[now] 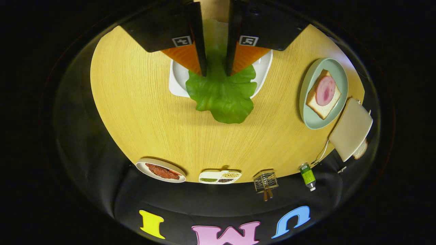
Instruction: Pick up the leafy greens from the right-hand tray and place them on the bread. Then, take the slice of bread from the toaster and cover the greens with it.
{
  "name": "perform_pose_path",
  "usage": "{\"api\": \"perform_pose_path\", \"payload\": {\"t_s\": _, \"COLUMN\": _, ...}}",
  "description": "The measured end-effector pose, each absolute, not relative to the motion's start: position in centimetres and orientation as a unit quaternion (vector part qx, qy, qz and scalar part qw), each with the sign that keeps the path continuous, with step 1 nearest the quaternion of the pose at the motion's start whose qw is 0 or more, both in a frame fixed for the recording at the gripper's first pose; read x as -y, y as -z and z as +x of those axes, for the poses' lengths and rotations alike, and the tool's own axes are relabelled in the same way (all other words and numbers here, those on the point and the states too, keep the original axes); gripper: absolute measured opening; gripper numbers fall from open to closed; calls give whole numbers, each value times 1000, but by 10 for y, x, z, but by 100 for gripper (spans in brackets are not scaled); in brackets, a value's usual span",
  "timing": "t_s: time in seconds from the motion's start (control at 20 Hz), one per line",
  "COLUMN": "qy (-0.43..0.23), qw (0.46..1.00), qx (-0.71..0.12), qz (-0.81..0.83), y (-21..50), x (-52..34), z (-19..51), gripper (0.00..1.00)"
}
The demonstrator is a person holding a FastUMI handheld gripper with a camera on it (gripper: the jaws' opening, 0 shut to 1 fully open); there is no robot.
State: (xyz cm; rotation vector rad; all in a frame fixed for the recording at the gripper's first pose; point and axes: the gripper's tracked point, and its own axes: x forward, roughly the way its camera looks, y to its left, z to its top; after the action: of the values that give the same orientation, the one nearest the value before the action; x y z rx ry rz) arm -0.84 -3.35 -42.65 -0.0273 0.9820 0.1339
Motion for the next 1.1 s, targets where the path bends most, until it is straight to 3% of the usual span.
{"api": "perform_pose_path", "payload": {"t_s": 0.1, "qy": -63, "qw": 878, "qx": -474, "qz": -13, "y": 425, "x": 34, "z": -9, "gripper": 21}}
{"api": "perform_pose_path", "payload": {"t_s": 0.15, "qy": -63, "qw": 878, "qx": -474, "qz": -17, "y": 425, "x": 35, "z": -8, "gripper": 21}}
{"api": "perform_pose_path", "payload": {"t_s": 0.25, "qy": -63, "qw": 877, "qx": -477, "qz": -15, "y": 424, "x": 34, "z": -9, "gripper": 8}}
{"api": "perform_pose_path", "payload": {"t_s": 0.6, "qy": -60, "qw": 879, "qx": -472, "qz": 4, "y": 400, "x": 34, "z": -8, "gripper": 5}}
{"api": "perform_pose_path", "payload": {"t_s": 1.1, "qy": -66, "qw": 913, "qx": -402, "qz": -6, "y": 290, "x": 8, "z": -1, "gripper": 5}}
